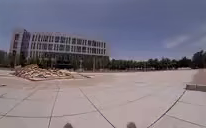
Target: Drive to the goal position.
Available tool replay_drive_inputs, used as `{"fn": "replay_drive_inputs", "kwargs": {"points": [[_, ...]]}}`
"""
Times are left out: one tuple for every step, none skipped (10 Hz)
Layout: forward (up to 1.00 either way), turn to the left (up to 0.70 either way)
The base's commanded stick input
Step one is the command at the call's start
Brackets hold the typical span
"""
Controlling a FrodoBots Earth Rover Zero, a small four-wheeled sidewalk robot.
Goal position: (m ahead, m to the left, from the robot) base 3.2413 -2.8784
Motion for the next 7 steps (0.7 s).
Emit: {"fn": "replay_drive_inputs", "kwargs": {"points": [[0.45, -0.24], [0.45, -0.24], [0.45, -0.24], [0.45, -0.24], [0.45, -0.24], [0.45, -0.24], [0.45, -0.24]]}}
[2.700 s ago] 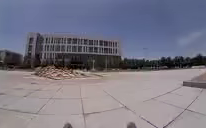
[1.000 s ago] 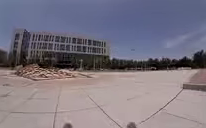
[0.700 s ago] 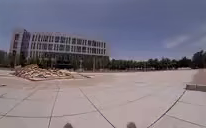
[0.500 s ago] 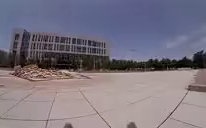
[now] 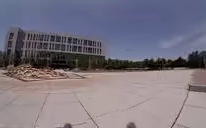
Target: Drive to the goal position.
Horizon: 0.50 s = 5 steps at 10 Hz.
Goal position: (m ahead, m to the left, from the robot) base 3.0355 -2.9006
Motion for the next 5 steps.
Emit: {"fn": "replay_drive_inputs", "kwargs": {"points": [[0.45, -0.24], [0.45, -0.24], [0.45, -0.24], [0.45, -0.24], [0.45, -0.24]]}}
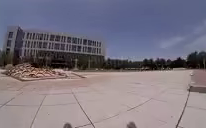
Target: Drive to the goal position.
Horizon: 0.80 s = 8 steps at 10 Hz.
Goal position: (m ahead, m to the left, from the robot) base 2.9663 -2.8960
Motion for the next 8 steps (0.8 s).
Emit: {"fn": "replay_drive_inputs", "kwargs": {"points": [[0.45, -0.24], [0.45, -0.24], [0.45, -0.24], [0.45, -0.24], [0.45, -0.24], [0.45, -0.24], [0.45, -0.24], [0.45, -0.24]]}}
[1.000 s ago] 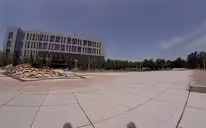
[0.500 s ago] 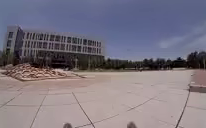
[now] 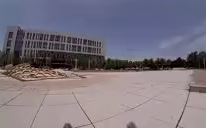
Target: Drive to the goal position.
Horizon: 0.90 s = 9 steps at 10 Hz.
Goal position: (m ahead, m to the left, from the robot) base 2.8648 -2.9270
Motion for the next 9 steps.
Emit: {"fn": "replay_drive_inputs", "kwargs": {"points": [[0.45, -0.24], [0.45, -0.24], [0.45, -0.24], [0.45, -0.24], [0.45, -0.24], [0.45, -0.24], [0.45, -0.24], [0.45, -0.24], [0.45, -0.24]]}}
